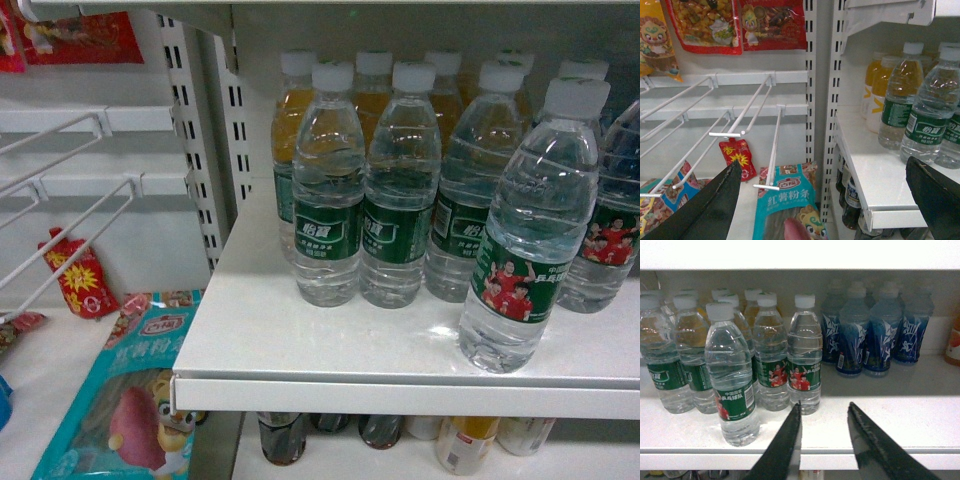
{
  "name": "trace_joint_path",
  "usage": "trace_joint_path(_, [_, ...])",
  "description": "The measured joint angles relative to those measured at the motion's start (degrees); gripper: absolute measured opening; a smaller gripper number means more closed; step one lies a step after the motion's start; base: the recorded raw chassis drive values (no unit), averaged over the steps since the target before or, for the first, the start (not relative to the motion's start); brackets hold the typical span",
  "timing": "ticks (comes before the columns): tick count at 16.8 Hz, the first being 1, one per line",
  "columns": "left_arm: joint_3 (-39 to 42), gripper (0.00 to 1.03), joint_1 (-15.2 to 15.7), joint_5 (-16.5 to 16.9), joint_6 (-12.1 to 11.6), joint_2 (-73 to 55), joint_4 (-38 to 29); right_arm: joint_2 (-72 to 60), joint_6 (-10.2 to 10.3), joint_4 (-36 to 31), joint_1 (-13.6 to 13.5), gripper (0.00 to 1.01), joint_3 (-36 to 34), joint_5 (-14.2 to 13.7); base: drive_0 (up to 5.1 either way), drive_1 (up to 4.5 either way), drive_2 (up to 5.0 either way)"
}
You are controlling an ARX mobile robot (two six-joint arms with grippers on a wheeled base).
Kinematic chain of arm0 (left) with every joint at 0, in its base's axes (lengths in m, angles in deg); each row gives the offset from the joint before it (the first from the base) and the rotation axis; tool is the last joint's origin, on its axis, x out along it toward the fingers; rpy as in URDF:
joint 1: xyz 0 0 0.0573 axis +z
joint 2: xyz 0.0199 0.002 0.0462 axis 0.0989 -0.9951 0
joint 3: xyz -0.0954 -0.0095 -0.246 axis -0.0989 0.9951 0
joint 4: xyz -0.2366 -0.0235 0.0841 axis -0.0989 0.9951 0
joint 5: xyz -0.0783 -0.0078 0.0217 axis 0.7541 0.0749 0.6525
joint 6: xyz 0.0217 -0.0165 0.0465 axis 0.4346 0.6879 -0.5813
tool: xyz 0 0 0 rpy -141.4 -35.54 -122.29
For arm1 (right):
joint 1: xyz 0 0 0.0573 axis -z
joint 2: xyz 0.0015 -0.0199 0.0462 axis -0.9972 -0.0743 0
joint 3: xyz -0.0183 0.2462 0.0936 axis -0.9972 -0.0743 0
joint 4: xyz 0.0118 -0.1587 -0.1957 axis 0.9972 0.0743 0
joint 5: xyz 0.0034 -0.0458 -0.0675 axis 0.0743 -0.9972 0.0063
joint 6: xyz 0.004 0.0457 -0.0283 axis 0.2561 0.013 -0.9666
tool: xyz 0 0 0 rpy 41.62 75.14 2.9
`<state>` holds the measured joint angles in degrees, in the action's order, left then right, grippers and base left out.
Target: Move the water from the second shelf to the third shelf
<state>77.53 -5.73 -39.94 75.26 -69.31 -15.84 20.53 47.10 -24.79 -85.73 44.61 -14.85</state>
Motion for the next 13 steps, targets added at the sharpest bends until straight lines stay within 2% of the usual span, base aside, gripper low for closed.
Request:
trace_joint_path(1, [0.00,0.98,0.00,0.00,0.02,0.00,0.00,0.00,0.00,0.00,0.00,0.46,0.00,0.00,0.0,0.00,0.0])
trace_joint_path(2, [0.00,0.98,0.00,0.00,0.00,0.00,0.00,0.00,0.00,0.00,0.00,0.80,0.00,0.00,0.0,0.00,0.0])
trace_joint_path(3, [0.00,0.98,0.00,0.00,0.02,0.00,0.00,0.00,0.00,0.00,0.00,0.97,0.00,0.00,0.0,0.00,0.0])
trace_joint_path(13, [0.00,0.98,0.00,0.00,0.02,0.00,-0.02,0.00,-0.04,0.00,0.00,0.98,0.00,0.02,0.0,0.00,0.0])
